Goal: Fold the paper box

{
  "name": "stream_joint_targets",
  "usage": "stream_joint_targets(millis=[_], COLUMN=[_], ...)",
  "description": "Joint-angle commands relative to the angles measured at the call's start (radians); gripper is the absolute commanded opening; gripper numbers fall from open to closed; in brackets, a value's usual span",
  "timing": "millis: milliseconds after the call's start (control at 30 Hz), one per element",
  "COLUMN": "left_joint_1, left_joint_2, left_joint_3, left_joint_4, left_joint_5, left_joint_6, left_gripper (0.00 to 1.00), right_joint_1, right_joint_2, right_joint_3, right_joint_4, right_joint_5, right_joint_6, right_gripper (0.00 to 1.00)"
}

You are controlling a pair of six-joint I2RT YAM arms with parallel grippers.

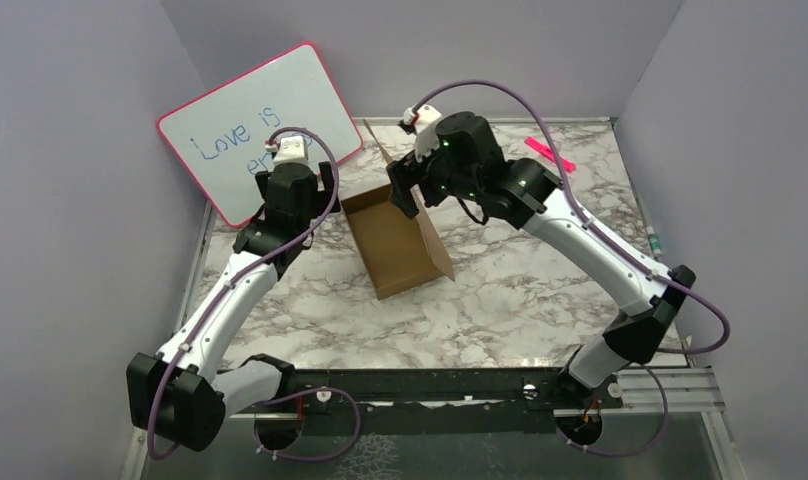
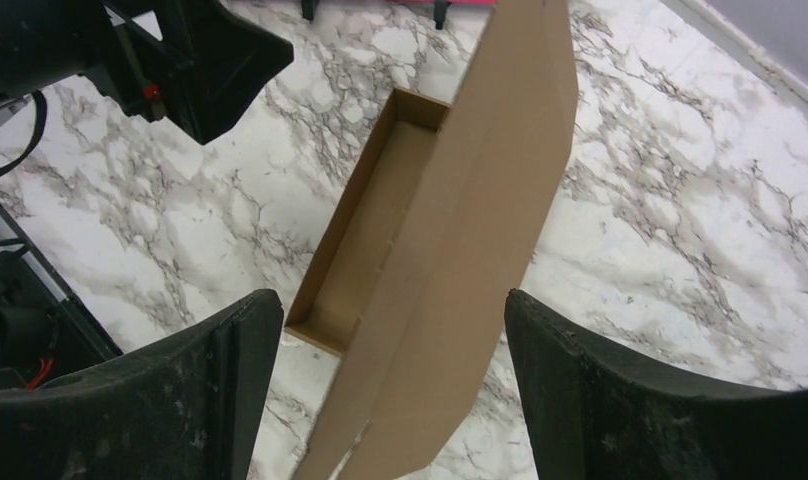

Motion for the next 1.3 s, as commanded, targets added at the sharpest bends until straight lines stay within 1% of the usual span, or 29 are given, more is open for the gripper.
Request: stream_joint_targets(millis=[0,67,167,233,267,433,467,533,600,667,733,800,867,967,1067,1133,1200,1267], left_joint_1=[0.016,0.025,0.027,0.027,0.027,0.026,0.026,0.027,0.028,0.027,0.027,0.027,0.027,0.027,0.027,0.027,0.027,0.028], left_joint_2=[-0.067,-0.102,-0.150,-0.163,-0.166,-0.192,-0.200,-0.212,-0.223,-0.238,-0.260,-0.289,-0.321,-0.368,-0.407,-0.425,-0.436,-0.442], left_joint_3=[-0.034,-0.045,-0.076,-0.081,-0.082,-0.084,-0.083,-0.083,-0.085,-0.087,-0.098,-0.107,-0.112,-0.107,-0.092,-0.083,-0.072,-0.062], left_joint_4=[0.013,0.007,0.021,0.026,0.026,0.026,0.025,0.023,0.024,0.025,0.041,0.053,0.057,0.050,0.018,-0.006,-0.035,-0.064], left_joint_5=[-0.142,-0.143,-0.149,-0.154,-0.155,-0.145,-0.147,-0.156,-0.159,-0.152,-0.146,-0.130,-0.093,0.005,0.108,0.144,0.171,0.192], left_joint_6=[0.184,0.192,0.200,0.205,0.207,0.211,0.215,0.220,0.222,0.223,0.224,0.227,0.227,0.235,0.252,0.259,0.271,0.282], left_gripper=[0.93,0.93,0.94,0.95,0.95,0.95,0.95,0.95,0.96,0.95,0.95,0.95,0.95,0.96,0.96,0.96,0.96,0.96], right_joint_1=[0.079,0.099,0.106,0.105,0.105,0.105,0.105,0.105,0.105,0.105,0.104,0.097,0.086,0.065,0.041,0.010,-0.043,-0.072], right_joint_2=[0.113,0.165,0.228,0.263,0.271,0.305,0.312,0.317,0.312,0.296,0.276,0.245,0.210,0.144,0.091,0.090,0.115,0.156], right_joint_3=[0.131,0.171,0.213,0.236,0.246,0.281,0.284,0.292,0.293,0.283,0.265,0.235,0.207,0.130,0.036,0.039,0.084,0.122], right_joint_4=[-0.134,-0.169,-0.209,-0.219,-0.221,-0.232,-0.239,-0.252,-0.262,-0.279,-0.278,-0.259,-0.239,-0.177,-0.091,-0.082,-0.120,-0.141], right_joint_5=[0.124,0.197,0.354,0.397,0.402,0.360,0.350,0.314,0.253,0.166,0.129,0.097,0.031,-0.095,-0.138,-0.188,-0.272,-0.306], right_joint_6=[-0.024,-0.026,-0.026,-0.054,-0.067,-0.146,-0.162,-0.204,-0.263,-0.327,-0.377,-0.438,-0.507,-0.634,-0.803,-0.884,-0.958,-1.016], right_gripper=[0.86,0.84,0.80,0.74,0.68,0.42,0.38,0.30,0.18,0.13,0.08,0.05,0.04,0.02,0.01,0.01,0.01,0.01])
